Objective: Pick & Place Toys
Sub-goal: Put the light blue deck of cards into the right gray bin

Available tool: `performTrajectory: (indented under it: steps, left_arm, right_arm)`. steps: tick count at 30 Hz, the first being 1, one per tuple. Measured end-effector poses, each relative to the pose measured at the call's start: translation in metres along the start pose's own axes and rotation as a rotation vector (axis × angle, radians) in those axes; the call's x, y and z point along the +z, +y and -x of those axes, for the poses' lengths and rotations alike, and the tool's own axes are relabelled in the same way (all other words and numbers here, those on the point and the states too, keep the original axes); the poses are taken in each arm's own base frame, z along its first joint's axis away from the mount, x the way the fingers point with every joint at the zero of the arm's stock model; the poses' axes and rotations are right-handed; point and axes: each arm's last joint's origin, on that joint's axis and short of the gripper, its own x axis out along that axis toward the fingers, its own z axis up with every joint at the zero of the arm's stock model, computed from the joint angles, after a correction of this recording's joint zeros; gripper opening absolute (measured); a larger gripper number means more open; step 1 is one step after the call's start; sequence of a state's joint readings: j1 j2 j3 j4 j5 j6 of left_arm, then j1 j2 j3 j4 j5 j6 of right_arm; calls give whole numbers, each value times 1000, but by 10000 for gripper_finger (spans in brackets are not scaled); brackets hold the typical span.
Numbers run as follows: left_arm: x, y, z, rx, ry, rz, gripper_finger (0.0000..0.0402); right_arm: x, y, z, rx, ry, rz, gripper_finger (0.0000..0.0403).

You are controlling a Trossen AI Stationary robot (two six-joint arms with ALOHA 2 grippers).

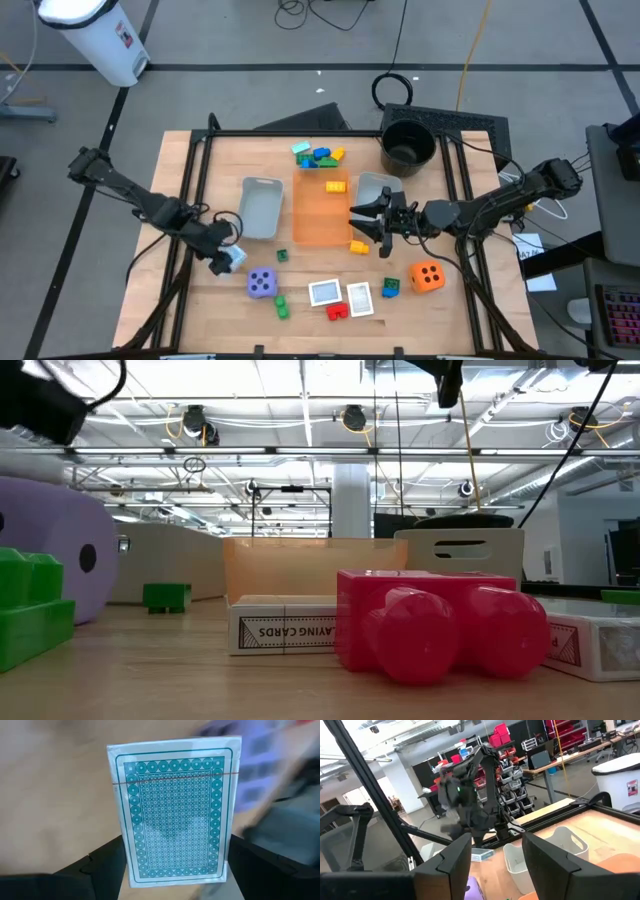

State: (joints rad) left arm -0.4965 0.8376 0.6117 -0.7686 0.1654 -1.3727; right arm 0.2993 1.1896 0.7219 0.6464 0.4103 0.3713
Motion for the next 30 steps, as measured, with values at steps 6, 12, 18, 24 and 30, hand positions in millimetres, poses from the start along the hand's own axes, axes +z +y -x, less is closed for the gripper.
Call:
performTrajectory:
  steps: [6,12,18,24,30]
  left_arm:
    - [18,-24,15,-309,-214,-4,294]
    - [46,-46,26,-537,-435,-85,295]
    - [76,-64,27,-726,-528,-165,296]
    - [101,-80,22,-931,-426,-204,297]
    - [119,-109,23,-973,-283,-297,298]
  right_arm:
    - [4,-2,-2,87,7,-62,169]
    - [11,-4,-6,148,12,-89,169]
    - [24,4,-19,236,35,-13,169]
    - [38,6,-45,337,127,7,169]
    - [49,-5,-59,371,128,11,169]
